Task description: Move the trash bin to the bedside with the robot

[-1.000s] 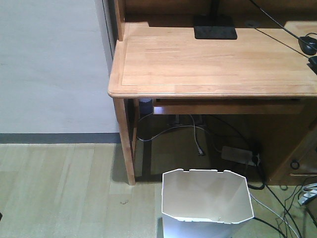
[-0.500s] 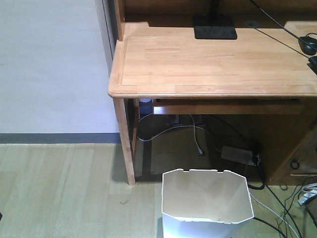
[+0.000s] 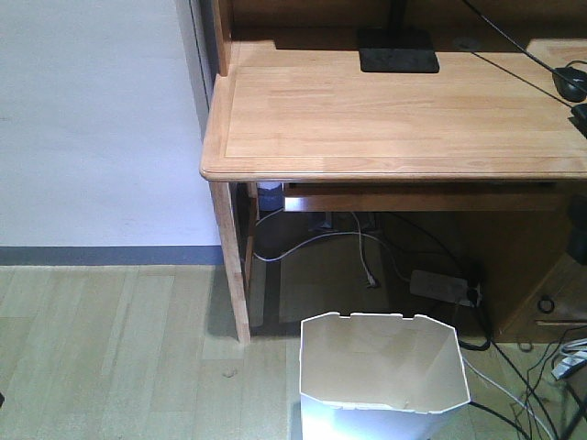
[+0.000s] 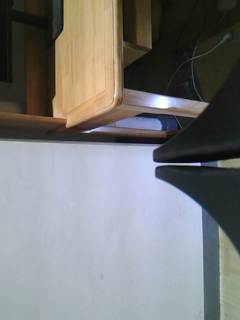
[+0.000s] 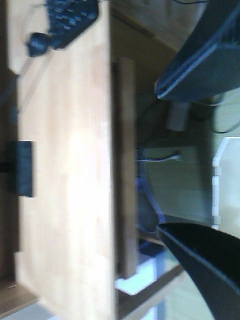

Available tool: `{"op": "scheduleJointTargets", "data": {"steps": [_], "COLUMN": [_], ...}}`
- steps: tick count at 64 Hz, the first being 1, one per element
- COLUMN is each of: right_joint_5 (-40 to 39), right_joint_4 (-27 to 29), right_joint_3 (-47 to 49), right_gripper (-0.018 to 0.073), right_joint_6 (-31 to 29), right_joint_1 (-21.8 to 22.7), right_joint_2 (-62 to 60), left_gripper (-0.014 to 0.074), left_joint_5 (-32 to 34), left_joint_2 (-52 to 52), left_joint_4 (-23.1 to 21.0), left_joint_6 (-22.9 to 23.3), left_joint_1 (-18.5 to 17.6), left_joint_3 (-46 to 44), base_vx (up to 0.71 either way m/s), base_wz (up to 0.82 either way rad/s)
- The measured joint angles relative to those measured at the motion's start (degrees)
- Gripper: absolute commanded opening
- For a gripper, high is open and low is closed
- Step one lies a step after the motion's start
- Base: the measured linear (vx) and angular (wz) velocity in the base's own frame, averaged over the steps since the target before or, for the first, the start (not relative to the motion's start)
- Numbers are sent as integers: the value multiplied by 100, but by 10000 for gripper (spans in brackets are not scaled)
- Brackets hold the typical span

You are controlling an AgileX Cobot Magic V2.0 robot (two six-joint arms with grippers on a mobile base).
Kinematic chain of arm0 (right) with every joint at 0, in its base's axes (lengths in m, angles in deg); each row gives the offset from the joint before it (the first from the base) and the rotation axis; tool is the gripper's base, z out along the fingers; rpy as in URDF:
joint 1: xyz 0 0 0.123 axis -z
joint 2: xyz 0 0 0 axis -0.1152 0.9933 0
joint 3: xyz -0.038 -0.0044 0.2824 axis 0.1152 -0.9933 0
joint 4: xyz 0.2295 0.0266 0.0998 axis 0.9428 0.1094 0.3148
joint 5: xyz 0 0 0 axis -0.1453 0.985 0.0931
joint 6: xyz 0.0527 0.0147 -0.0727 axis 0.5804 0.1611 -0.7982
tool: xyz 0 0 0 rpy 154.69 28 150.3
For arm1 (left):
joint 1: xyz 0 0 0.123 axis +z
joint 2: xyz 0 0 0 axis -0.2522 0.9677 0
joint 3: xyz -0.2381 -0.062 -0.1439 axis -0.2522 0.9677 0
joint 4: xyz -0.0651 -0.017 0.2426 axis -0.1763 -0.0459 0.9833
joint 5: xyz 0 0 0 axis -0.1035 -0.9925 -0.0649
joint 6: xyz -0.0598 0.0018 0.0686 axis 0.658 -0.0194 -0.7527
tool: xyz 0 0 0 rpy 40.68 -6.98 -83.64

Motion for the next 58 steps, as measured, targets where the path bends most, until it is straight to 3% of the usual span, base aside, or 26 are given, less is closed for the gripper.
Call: {"op": "scheduleJointTargets", "data": {"steps": [32,46,58], "right_joint_5": [1520,1494,1217], "right_joint_4": [218,298,640], "right_joint_3": [1534,1627,1634], "right_gripper": [508,508,508], "right_joint_6": [-634,-869,-1237], "right_joint_1": [0,53,512], "right_joint_2": [2607,3653,4374], "left_gripper": [-6,-6,-6], "left_joint_5": [0,0,0], "left_joint_2": [0,0,0], "left_joint_4": [0,0,0], "left_joint_6": [0,0,0], "left_joint_1": [0,0,0], "left_joint_3": [0,0,0], "base_vx": [0,0,0], "base_wz": [0,0,0]}}
